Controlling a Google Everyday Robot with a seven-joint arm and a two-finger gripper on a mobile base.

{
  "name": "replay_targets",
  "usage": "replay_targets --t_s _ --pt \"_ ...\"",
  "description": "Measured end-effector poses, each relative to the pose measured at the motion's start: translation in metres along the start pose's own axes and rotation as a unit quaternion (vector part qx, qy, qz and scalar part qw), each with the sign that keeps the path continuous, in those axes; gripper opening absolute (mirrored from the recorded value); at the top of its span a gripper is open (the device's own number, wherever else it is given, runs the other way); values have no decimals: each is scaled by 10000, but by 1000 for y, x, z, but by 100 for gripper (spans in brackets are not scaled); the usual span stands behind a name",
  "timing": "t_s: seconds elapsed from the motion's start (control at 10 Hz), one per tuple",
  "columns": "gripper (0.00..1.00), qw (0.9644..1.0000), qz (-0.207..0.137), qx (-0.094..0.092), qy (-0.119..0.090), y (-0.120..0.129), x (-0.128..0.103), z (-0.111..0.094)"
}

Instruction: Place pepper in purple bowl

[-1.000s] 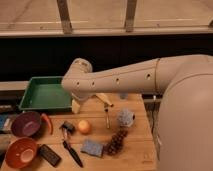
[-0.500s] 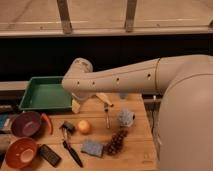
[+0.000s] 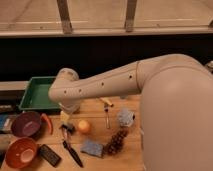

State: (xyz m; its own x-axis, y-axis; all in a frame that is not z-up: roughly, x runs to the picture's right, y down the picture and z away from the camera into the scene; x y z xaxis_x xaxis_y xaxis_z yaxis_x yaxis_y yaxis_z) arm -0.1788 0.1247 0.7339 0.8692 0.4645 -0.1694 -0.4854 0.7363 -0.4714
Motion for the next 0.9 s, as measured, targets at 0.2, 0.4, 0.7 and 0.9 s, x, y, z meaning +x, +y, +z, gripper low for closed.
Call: replay_targets --t_s 0.2,0.4,0.7,0.9 --pt "80 9994 -212 -241 -84 24 -15 14" --pt "80 9979 -429 -477 -121 39 -31 28" --pt "80 9947 -715 -722 -166 54 -53 47" --pt "80 9907 -942 -966 -186 67 -65 55"
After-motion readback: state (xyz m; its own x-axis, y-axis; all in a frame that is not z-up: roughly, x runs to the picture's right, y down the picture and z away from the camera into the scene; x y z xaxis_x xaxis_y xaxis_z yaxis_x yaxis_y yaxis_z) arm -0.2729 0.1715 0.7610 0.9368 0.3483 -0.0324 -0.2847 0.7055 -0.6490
